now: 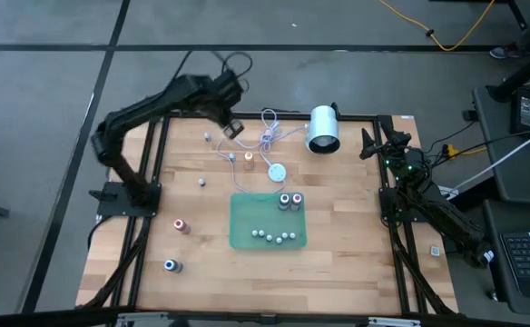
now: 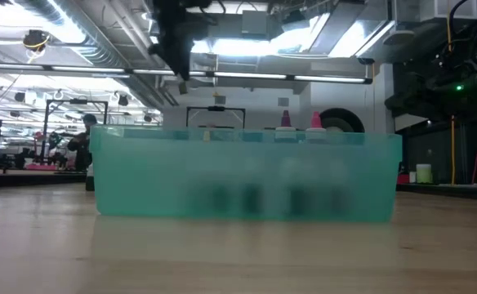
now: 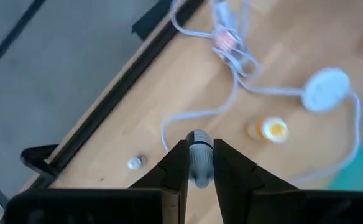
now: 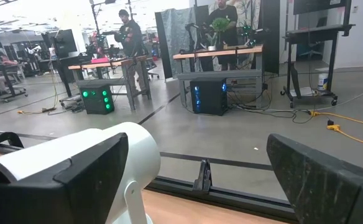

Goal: Pick & Place food coloring
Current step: Put the top small green food coloring bottle into the bin

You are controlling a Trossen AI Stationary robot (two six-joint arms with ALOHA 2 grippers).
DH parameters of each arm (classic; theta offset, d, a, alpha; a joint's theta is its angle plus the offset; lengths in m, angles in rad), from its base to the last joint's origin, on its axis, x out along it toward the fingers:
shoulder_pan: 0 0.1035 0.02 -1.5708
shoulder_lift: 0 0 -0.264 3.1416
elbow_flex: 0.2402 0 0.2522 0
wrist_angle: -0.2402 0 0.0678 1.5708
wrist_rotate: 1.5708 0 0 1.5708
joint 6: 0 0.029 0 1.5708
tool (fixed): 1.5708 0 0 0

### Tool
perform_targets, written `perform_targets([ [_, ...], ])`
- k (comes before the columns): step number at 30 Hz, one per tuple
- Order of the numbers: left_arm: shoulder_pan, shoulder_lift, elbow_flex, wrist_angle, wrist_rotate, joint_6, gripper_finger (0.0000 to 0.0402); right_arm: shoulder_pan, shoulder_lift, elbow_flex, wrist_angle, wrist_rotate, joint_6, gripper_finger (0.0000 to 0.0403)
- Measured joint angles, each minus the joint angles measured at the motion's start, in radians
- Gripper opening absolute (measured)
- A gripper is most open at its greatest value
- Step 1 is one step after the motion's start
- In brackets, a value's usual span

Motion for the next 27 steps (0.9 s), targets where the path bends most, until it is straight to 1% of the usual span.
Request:
perform_targets([
  [4,-0.078,-0.126,-0.178,0.054,-0.037,-0.007,0.0052,0.0,0.0,0.0,0.0,0.0,0.0,0.0384],
  [9,-0.16,-0.265,-0.386,0.102,-0.044,-0.034,0.0051,0.0,0.0,0.0,0.0,0.0,0.0,0.0384],
  [13,-0.261,-0.335,-0.487,0.119,-0.043,-0.074,0.005,0.0,0.0,0.0,0.0,0.0,0.0,0.0384],
  [16,-0.342,-0.336,-0.517,0.11,-0.042,-0.108,0.005,0.0,0.0,0.0,0.0,0.0,0.0,0.0384],
  [19,-0.424,-0.312,-0.511,0.109,-0.043,-0.137,0.005,0.0,0.0,0.0,0.0,0.0,0.0,0.0384],
  [22,-0.5,-0.261,-0.485,0.107,-0.042,-0.167,0.005,0.0,0.0,0.0,0.0,0.0,0.0,0.0384],
  [27,-0.607,-0.159,-0.405,0.104,-0.042,-0.211,0.0049,0.0,0.0,0.0,0.0,0.0,0.0,0.0384],
])
